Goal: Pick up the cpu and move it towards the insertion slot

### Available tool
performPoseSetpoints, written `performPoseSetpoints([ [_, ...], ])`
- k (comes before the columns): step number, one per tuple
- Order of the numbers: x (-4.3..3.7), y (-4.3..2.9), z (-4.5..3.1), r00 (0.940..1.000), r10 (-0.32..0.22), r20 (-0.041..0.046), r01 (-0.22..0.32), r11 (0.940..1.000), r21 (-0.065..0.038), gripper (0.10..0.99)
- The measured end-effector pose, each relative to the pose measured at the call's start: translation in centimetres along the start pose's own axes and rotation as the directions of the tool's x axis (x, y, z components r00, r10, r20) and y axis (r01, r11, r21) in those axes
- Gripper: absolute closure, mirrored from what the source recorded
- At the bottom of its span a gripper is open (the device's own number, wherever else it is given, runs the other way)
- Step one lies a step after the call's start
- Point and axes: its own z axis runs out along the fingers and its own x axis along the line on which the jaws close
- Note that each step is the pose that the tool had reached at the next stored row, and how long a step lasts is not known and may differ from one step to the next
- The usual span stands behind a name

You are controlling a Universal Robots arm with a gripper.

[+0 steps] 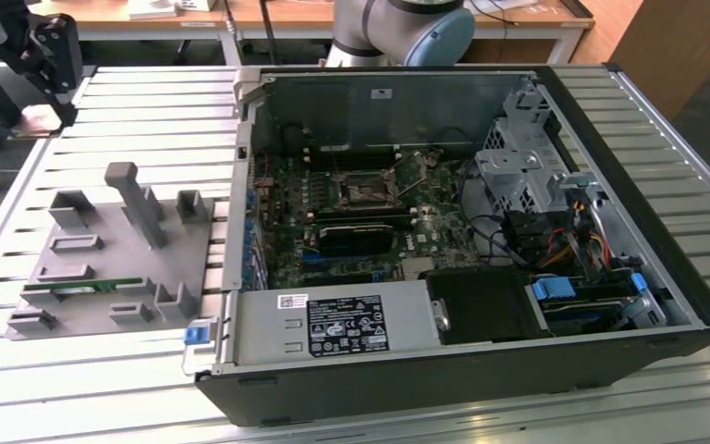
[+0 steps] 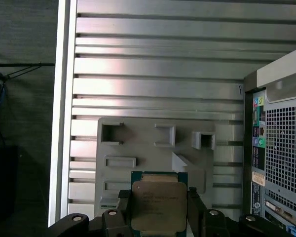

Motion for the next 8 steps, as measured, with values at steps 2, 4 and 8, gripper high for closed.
performPoseSetpoints([
  [2, -0.3, 0.01, 0.0, 1.0, 0.0, 0.0, 0.0, 1.0, 0.0, 0.545],
  [4, -0.6, 0.02, 0.0, 1.0, 0.0, 0.0001, 0.0, 1.0, 0.0, 0.545],
  [8, -1.22, 0.02, 0.0, 1.0, 0.0, 0.0001, 0.0, 1.0, 0.0, 0.545],
])
